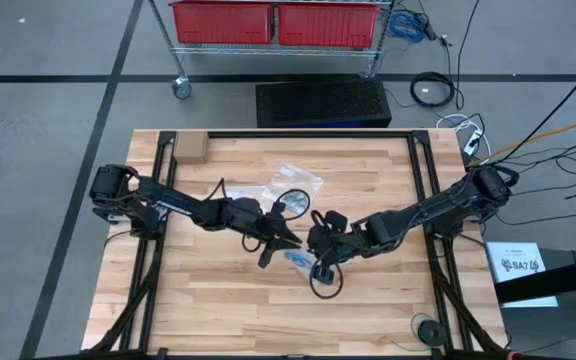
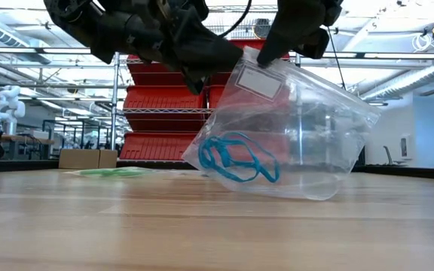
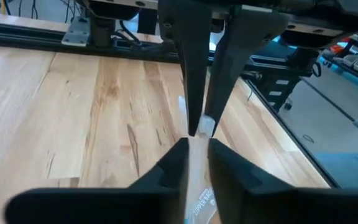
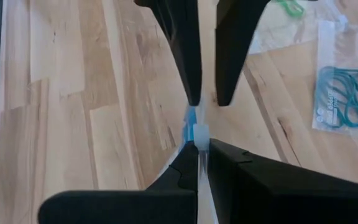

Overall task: Sort rubber bands
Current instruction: Close the right transparent zip bag

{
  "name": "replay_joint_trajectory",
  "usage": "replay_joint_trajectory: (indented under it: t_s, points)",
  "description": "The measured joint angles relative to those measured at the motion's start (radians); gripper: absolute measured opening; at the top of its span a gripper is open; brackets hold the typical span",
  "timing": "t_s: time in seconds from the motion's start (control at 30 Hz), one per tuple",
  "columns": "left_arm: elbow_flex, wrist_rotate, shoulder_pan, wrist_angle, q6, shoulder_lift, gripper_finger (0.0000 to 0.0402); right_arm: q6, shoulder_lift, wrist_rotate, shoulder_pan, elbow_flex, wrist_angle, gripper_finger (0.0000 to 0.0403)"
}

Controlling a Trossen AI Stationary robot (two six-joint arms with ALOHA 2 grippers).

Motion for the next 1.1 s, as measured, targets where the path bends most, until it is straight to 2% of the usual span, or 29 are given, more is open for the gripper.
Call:
replay_joint_trajectory:
  t_s: [0.13,0.2,0.9,1.0,1.1]
  points:
    - [0.0,0.001,-0.001,0.003,0.027,0.0,0.0011,-0.006,0.0,0.0,-0.002,0.0,0.012,0.0]
    - [0.0,0.001,0.0,0.004,0.028,0.0,0.0006,-0.006,0.0,0.0,-0.004,0.0,0.011,0.0]
    - [-0.001,-0.037,0.014,0.068,0.021,-0.004,0.0001,0.081,0.001,-0.002,0.028,0.001,-0.095,0.0]
    - [-0.001,-0.012,0.015,0.058,0.02,-0.004,0.0003,0.083,0.001,0.002,0.032,0.001,-0.094,0.0]
    - [-0.001,0.024,-0.003,0.052,0.02,0.0,0.0022,0.082,0.001,0.003,0.031,0.001,-0.091,0.0]
